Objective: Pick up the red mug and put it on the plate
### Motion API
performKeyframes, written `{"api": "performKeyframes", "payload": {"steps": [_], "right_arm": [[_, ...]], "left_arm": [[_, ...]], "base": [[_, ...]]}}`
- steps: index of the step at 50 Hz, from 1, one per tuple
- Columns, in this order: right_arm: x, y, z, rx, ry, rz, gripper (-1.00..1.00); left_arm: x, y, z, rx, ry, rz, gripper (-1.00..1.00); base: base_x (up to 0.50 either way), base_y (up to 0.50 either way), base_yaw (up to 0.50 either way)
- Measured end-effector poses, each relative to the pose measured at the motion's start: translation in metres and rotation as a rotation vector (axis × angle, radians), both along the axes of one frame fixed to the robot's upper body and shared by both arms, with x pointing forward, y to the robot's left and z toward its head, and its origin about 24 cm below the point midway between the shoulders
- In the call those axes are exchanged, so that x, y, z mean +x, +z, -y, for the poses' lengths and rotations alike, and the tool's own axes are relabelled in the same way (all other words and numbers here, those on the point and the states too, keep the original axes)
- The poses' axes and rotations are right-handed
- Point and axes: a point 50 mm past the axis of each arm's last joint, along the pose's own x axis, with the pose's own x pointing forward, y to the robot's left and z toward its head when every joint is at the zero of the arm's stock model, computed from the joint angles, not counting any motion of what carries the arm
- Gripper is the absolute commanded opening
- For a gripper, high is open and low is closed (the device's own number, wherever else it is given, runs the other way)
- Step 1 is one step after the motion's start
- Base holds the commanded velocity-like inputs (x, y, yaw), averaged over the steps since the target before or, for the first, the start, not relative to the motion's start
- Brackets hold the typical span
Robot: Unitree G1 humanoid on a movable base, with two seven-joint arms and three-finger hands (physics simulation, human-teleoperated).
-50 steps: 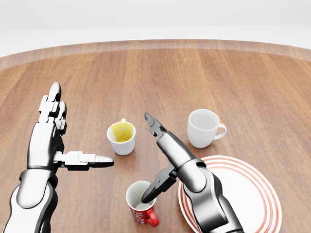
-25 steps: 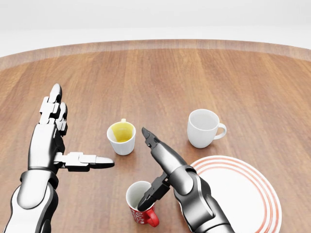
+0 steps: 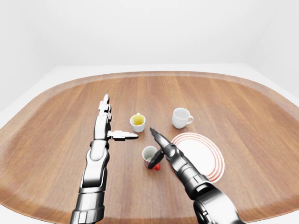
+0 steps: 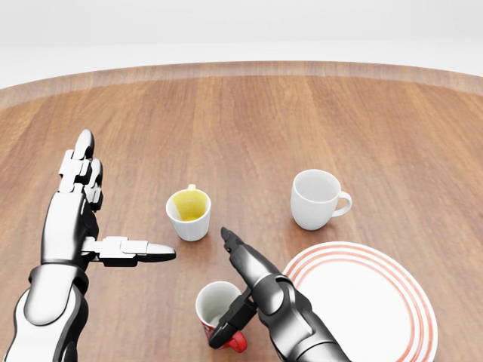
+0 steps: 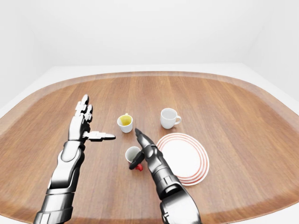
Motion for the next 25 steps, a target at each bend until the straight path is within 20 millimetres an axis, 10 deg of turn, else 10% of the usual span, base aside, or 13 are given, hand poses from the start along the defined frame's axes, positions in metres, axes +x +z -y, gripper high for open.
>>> {"api": "performKeyframes", "payload": {"steps": [25], "right_arm": [[-0.003,-0.005,-0.013,-0.014,0.018,-0.033,1.00]], "left_arm": [[0.000,-0.001,-0.001,-0.002,0.001,-0.003,1.00]], "base": [[0.00,0.00,0.00]]}}
